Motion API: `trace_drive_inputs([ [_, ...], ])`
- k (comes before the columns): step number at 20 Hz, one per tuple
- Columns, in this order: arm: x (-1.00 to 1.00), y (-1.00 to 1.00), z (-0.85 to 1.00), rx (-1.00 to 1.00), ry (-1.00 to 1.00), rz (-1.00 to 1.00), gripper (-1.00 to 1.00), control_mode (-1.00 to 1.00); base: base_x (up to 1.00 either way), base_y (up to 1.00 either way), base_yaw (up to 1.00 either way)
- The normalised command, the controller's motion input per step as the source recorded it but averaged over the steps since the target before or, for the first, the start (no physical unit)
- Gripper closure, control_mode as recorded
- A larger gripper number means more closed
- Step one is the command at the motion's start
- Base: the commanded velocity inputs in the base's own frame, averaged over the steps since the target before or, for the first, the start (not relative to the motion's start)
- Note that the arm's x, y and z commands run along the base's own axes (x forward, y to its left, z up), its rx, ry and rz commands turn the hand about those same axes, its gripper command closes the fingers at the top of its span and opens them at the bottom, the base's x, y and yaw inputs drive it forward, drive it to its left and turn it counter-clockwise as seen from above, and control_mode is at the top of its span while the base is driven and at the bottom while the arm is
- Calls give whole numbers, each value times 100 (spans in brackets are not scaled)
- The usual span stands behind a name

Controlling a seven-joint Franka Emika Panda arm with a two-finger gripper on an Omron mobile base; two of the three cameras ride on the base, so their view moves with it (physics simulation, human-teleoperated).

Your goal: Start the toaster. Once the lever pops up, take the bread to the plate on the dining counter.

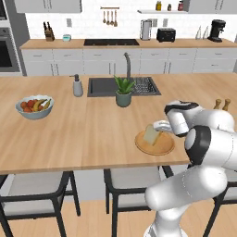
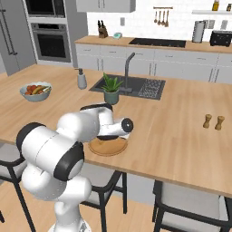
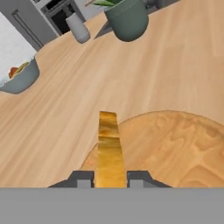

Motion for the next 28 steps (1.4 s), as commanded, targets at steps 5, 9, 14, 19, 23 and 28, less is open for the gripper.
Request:
trace_drive_inputs([
  [5, -4, 0, -26, 0, -4, 0, 100, -100, 0, 0, 0],
  [9, -20, 4, -31, 0, -5, 0, 100, -100, 0, 0, 0],
  [14, -19, 3, -20, 0, -4, 0, 100, -100, 0, 0, 0],
  [19, -6, 0, -3, 0, 0, -3, -100, -100, 0, 0, 0],
  [23, -16, -26, 3, -8, 0, -9, -100, -100, 0, 0, 0],
  [28, -18, -19, 0, -20, 1, -7, -100, -100, 0, 0, 0],
])
